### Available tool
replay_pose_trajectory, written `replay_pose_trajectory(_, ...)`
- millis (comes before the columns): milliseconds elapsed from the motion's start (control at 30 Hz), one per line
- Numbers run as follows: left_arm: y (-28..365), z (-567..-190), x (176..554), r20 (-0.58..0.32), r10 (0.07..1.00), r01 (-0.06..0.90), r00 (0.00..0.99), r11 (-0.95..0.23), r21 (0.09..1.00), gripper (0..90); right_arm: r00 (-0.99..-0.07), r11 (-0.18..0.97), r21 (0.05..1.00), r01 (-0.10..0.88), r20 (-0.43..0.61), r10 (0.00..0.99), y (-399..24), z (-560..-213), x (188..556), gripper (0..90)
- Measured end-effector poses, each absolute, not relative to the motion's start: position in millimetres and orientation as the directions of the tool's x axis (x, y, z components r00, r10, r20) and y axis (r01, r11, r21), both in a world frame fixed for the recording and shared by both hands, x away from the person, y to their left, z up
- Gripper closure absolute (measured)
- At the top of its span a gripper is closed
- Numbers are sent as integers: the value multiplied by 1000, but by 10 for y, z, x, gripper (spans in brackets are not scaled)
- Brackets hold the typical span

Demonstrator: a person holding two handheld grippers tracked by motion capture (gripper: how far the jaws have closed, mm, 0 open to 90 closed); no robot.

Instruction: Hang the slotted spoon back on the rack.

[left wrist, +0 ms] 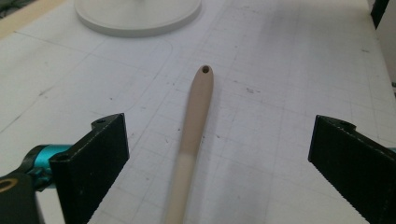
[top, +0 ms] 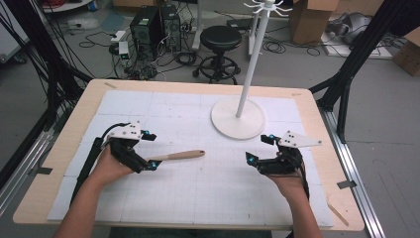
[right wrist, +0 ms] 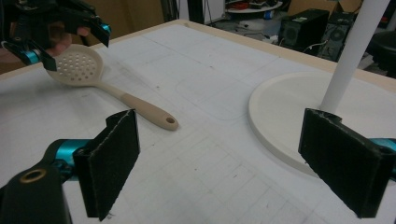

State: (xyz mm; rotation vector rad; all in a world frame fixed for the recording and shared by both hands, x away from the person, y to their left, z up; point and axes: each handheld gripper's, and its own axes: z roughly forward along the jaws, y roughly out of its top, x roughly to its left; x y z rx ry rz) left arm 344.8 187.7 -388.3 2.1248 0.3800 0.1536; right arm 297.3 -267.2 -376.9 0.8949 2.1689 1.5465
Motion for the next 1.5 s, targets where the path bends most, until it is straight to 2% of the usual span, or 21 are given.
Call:
replay_pose_trajectory(367,1544,-3893,3708,-67,331,271,941,-621,736,68,-749,256,919,299,60,660,-2649,-3795,2975,115)
replay_pose_trajectory(533,1480,-3933,3816,-79,335,298,939,-674,676,195,-745,249,922,297,60,665,-2661,-3787,2970,115)
replay_pose_trajectory(667,1439,-3996,3853,-90,338,318,937,-715,623,230,-746,247,921,300,65,663,-2659,-3790,2971,115)
replay_pose_trajectory(700,1413,-4027,3860,-85,328,312,941,-741,594,269,-747,248,920,302,67,661,-2650,-3796,2971,115)
replay_pose_trajectory(833,1369,-4094,3866,-87,319,312,944,-770,556,335,-747,255,918,305,65,662,-2633,-3808,2971,115)
replay_pose_trajectory(1067,1338,-4165,3884,-112,321,330,940,-783,527,488,-754,269,914,304,59,654,-2615,-3819,2974,115)
replay_pose_trajectory(1267,1295,-4206,3881,-78,345,339,935,-810,479,601,-758,281,910,304,52,650,-2597,-3828,2980,116)
replay_pose_trajectory(1500,1226,-4192,3869,-17,308,284,951,-853,437,633,-754,283,910,304,47,655,-2596,-3834,2979,116)
